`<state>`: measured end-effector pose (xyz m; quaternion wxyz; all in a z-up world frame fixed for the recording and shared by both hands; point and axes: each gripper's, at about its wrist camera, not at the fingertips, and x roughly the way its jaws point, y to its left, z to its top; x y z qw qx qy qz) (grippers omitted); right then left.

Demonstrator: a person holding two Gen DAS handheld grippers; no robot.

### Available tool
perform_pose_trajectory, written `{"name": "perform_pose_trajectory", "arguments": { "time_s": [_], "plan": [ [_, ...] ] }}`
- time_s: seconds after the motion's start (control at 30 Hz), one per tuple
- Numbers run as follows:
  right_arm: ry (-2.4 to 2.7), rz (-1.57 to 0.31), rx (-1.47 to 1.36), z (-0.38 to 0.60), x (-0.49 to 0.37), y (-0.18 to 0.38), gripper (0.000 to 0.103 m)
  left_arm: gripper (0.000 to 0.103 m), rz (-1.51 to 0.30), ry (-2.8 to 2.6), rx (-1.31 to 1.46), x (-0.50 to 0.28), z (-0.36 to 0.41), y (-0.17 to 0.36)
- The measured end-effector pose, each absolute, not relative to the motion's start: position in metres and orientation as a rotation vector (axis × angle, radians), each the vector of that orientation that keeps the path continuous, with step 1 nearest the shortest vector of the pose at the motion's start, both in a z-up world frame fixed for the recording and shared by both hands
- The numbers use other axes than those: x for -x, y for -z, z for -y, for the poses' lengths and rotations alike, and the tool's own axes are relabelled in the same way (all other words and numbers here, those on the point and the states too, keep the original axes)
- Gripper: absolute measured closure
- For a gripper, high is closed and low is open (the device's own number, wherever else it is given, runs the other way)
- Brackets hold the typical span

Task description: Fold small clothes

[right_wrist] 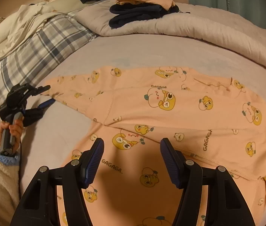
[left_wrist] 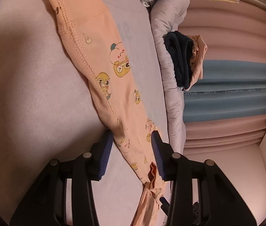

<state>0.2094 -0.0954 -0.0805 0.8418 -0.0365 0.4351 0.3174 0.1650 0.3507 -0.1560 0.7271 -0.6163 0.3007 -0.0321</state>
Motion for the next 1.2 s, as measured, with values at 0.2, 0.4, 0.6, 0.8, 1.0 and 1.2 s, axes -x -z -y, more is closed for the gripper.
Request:
{"name": "perform_pose_trajectory", "arguments": {
  "time_s": [0.2, 0.4, 0.6, 0.8, 1.0, 1.2],
  "plan": [
    [-0.683, -0.922, 0.097, 0.090, -0.206, 0.082, 0.040, 0.062, -0.642, -0.012, 1.351, -0.178, -0.360, 0.155],
    [-0.679, -0.927, 0.113, 0.085, -0.208, 0.085, 0.040, 0.067, -0.611, -0.195, 1.350, -0.177, -0.374, 0.151],
    [-0.696, -0.932, 0.113, 0.080, -0.205, 0.086, 0.040, 0.066, -0.557, -0.309, 1.314, -0.159, -0.386, 0.149],
    [-0.685, -0.946, 0.107, 0.080, -0.207, 0.090, 0.040, 0.066, -0.531, -0.298, 1.348, -0.177, -0.406, 0.154],
    [-0.669, -0.932, 0.100, 0.084, -0.206, 0.088, 0.040, 0.100, -0.555, -0.307, 1.321, -0.186, -0.414, 0.159],
    [-0.663, -0.939, 0.081, 0.089, -0.208, 0.090, 0.040, 0.101, -0.535, -0.340, 1.258, -0.180, -0.407, 0.149]
  ]
}}
